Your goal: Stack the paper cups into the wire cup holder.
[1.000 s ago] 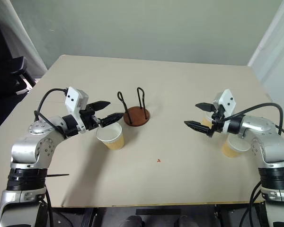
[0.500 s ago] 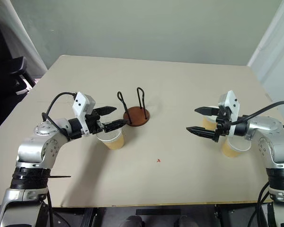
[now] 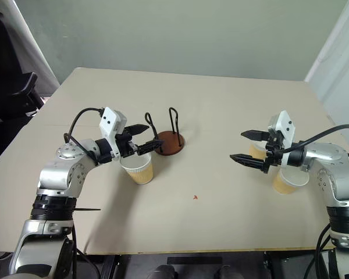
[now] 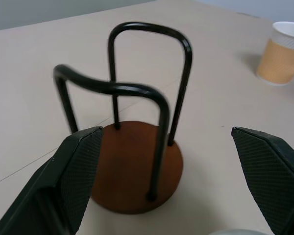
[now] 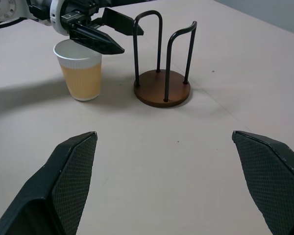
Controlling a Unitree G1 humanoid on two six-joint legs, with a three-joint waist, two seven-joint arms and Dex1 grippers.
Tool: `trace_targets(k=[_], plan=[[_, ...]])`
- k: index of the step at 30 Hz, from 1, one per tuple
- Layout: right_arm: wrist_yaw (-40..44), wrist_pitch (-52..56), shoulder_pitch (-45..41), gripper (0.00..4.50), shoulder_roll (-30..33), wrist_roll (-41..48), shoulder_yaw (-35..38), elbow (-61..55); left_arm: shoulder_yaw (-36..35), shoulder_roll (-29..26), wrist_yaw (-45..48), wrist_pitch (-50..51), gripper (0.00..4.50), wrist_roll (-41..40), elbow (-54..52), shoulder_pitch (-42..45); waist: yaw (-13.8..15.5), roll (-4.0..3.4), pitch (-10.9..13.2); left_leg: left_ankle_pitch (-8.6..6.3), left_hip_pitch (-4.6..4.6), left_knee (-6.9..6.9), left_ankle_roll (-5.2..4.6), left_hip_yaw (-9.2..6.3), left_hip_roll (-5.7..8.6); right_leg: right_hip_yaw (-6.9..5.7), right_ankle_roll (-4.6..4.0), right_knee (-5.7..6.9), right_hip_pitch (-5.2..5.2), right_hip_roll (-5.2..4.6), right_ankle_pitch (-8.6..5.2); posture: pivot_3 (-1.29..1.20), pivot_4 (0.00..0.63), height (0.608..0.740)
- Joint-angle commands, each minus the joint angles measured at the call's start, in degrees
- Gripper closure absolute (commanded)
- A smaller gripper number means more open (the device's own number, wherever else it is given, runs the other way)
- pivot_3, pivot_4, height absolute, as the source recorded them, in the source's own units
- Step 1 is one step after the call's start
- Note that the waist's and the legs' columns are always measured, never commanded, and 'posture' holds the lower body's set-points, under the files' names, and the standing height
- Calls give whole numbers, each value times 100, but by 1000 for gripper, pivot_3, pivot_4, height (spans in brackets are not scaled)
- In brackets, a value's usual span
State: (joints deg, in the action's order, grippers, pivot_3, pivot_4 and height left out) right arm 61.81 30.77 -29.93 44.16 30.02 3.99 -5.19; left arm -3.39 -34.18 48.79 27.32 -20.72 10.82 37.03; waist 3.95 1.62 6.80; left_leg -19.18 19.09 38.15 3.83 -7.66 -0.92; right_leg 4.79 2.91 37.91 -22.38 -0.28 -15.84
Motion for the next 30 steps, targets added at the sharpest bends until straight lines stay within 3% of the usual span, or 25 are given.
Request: trace_targets(k=[1, 16, 30], plan=[[-42, -57, -83, 35, 74, 19, 163, -141, 43, 40, 106, -88, 11, 22, 59, 184, -1, 0, 0, 0, -1, 0, 0, 0, 0, 0, 0, 1, 0, 0, 0, 0, 150, 740], [-45, 82, -62, 35, 125, 90, 201, -235, -66, -198, 305, -74, 11, 40, 60, 246, -1, 0, 0, 0, 2, 0, -1, 0, 0, 0, 2, -3, -1, 1, 1, 0, 150, 740], [-27, -2, -155, 35, 185, 38, 213, -123, 58, 222, -41, -332, 11, 298, 629, 681, 3, 0, 0, 2, 5, 4, -4, -1, -1, 1, 7, -3, -1, -1, 4, 0, 150, 740]])
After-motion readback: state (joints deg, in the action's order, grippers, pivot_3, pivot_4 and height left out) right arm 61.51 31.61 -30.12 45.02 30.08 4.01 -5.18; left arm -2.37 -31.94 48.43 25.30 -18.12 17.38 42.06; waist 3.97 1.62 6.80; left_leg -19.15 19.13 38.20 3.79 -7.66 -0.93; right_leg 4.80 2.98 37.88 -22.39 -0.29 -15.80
